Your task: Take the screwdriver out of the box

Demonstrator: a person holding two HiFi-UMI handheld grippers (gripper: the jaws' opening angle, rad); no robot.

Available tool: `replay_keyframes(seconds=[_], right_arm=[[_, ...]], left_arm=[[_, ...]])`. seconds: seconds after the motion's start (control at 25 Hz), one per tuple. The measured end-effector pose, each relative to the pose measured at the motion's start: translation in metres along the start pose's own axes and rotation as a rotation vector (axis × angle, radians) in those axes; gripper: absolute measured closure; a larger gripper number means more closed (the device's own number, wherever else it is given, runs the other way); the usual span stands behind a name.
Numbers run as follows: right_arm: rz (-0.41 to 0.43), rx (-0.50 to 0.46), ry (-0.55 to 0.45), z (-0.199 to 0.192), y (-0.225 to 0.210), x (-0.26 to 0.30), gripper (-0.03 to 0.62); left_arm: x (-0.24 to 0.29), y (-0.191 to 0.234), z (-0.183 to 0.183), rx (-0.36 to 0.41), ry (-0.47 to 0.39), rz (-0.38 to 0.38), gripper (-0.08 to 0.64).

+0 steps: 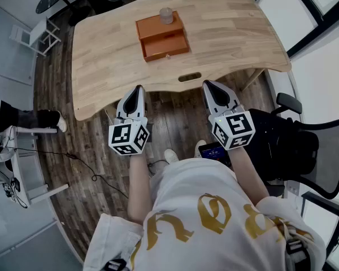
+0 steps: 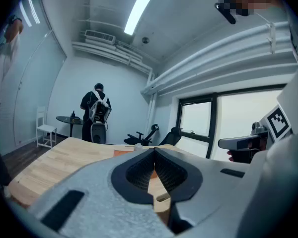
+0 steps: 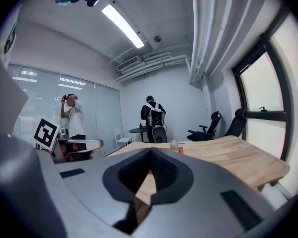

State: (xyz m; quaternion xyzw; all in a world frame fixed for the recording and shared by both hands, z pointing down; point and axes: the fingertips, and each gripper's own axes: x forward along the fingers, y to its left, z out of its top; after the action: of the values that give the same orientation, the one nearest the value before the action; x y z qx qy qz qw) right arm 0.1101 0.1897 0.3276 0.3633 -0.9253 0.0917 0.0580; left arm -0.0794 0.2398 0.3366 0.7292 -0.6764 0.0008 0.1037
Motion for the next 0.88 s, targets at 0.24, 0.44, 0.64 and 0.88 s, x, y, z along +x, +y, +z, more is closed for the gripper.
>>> replay_keyframes(seconds=[0.24,0.44,0.64,0.88], right_arm=[[0.007,-0.032,0.014,-0.003,-0.002,0.002,0.581],[0.031,-0.032,-0.007,0.003,-0.005,-0.001,0.581],[0.037,0.009,-0.042,0.007,-0.018,-0.009,0.581],[0.072,-0.008,-0.041,0.006,-0.039,-0.021,0.58]], left_arm=[[-0.004,-0.001,-0.002,0.028,0.005,0.027,0.552],[-0.006,-0.013,0.004,-0.054,-0.021,-0.021,0.552],[-0.005,-0.025,0.006,-0.025,-0.022,0.01,0.552],[0.003,-0.047,-0.009,-0.118,0.019,-0.009,0.552]])
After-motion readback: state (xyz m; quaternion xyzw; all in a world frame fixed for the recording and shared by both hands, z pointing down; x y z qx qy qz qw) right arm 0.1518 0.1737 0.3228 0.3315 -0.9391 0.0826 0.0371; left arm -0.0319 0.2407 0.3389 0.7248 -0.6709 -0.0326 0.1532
